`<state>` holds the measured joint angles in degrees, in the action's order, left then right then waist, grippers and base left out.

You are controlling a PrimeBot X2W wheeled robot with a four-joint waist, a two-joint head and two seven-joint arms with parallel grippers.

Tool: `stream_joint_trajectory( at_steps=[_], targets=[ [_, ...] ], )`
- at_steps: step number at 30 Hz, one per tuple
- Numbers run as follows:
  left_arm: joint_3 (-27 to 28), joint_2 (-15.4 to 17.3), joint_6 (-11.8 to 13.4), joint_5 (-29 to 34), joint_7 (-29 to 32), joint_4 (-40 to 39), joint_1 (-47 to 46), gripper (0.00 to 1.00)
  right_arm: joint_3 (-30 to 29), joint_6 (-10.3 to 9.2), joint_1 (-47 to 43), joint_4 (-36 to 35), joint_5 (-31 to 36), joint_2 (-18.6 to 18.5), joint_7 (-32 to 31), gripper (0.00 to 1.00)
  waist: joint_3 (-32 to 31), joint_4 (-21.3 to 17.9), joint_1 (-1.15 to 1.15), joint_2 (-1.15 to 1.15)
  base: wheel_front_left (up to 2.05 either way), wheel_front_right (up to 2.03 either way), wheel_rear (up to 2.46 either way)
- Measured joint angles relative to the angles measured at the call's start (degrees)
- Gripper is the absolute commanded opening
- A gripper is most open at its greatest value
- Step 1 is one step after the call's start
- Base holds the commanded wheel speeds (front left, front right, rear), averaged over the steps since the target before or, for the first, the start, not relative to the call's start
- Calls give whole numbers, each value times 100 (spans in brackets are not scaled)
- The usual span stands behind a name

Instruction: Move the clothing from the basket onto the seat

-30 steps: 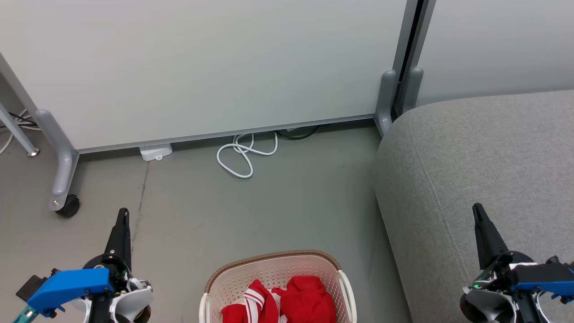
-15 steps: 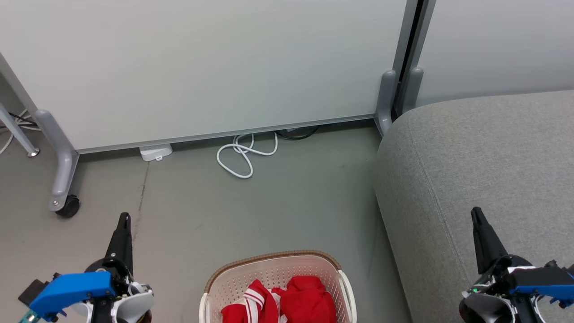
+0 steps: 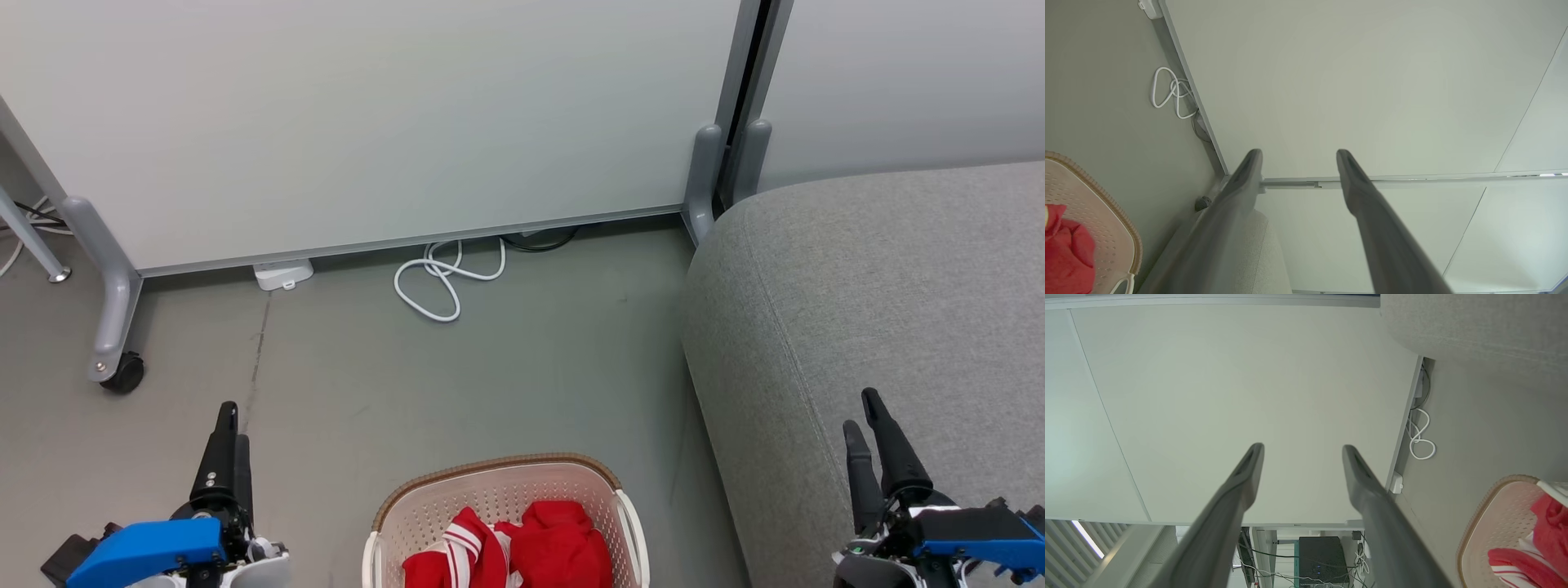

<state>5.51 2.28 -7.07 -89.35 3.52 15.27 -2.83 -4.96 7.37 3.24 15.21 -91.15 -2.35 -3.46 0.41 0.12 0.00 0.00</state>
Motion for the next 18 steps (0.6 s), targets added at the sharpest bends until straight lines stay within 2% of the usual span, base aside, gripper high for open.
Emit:
stream_joint_trajectory(
  at_steps=[9,18],
  targets=[
    [-81,2,7,955,-224,-210,-81,100,170,0,18,-193,1230,-1,225,100,33,8,0,0,0,0,0],
    [-292,4,202,2049,-439,-398,-110,100,299,0,71,-219,2283,-3,432,100,63,18,0,0,0,0,0]
  ],
)
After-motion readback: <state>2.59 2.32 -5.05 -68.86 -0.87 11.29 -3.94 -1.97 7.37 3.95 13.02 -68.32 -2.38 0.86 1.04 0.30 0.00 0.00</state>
